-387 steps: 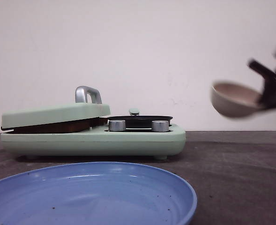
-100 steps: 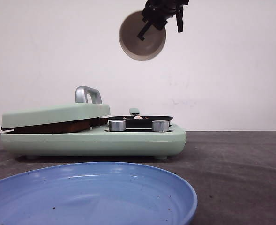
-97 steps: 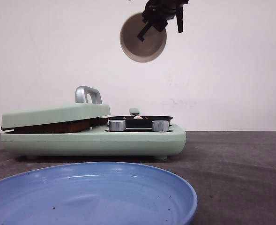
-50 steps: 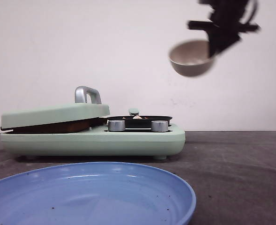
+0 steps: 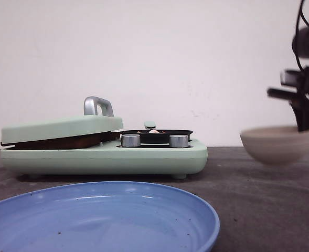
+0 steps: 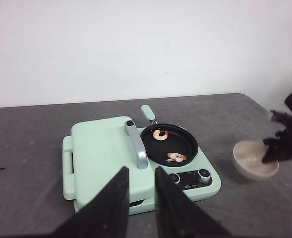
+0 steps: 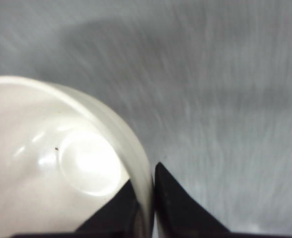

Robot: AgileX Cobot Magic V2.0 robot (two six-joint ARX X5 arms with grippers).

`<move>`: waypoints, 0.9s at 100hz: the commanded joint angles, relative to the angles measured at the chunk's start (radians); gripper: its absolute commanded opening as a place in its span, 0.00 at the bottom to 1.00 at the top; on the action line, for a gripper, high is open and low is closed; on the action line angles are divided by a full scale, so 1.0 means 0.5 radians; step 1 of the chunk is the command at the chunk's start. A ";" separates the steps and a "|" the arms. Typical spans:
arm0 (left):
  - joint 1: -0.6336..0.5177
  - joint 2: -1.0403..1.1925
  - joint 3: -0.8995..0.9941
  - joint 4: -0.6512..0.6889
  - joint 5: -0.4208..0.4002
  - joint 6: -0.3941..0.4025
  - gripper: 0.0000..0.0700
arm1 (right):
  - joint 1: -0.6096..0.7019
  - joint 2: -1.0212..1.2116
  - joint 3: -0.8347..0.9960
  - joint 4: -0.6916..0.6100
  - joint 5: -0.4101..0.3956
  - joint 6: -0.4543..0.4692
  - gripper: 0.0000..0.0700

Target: Make breakfast with bread and shrimp

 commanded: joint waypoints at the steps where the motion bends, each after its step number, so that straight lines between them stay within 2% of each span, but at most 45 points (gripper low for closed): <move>1: -0.011 0.008 0.027 0.021 0.002 0.024 0.00 | 0.013 0.026 -0.006 0.046 0.005 0.021 0.00; 5: -0.011 0.008 0.027 0.021 0.002 0.024 0.00 | 0.014 0.026 -0.026 0.047 0.034 0.023 0.00; 8: -0.011 0.008 0.027 0.021 0.002 0.024 0.00 | 0.014 0.026 -0.027 0.035 0.065 0.021 0.06; 11: -0.011 0.008 0.027 0.020 0.002 0.024 0.00 | 0.015 0.026 -0.027 0.031 0.087 0.021 0.18; 19: -0.011 0.008 0.027 0.017 0.002 0.024 0.00 | 0.015 0.014 -0.024 0.027 0.097 0.021 0.61; 22: -0.011 0.008 0.027 0.014 0.002 0.024 0.00 | 0.014 0.002 -0.018 0.020 0.090 0.020 0.70; 24: -0.011 0.008 0.027 0.011 0.002 0.024 0.00 | 0.014 -0.009 -0.013 0.011 0.088 0.019 0.72; 33: -0.011 0.007 0.027 -0.019 0.002 0.021 0.00 | 0.002 -0.113 -0.007 0.002 0.085 -0.015 0.71; 37: -0.010 0.007 0.027 -0.043 0.002 0.014 0.00 | 0.000 -0.185 -0.007 0.010 0.092 -0.016 0.66; 41: -0.011 0.007 0.027 -0.069 0.002 0.011 0.00 | 0.002 -0.273 -0.009 0.031 0.092 -0.017 0.47; 48: -0.010 0.007 0.027 -0.105 -0.002 0.000 0.00 | 0.021 -0.467 -0.024 0.107 0.095 -0.017 0.00; 58: -0.010 0.004 0.027 -0.140 -0.011 -0.014 0.00 | 0.100 -0.845 -0.137 0.397 0.108 -0.018 0.02; 77: -0.010 -0.001 -0.002 -0.121 -0.122 -0.014 0.00 | 0.269 -1.759 -0.748 1.263 0.111 -0.108 0.01; 82: -0.010 -0.001 -0.022 -0.114 -0.166 -0.014 0.00 | 0.302 -1.991 -0.904 1.366 0.112 -0.107 0.01; 90: -0.010 -0.001 -0.064 -0.096 -0.198 -0.014 0.00 | 0.311 -2.242 -1.047 1.396 0.145 -0.107 0.01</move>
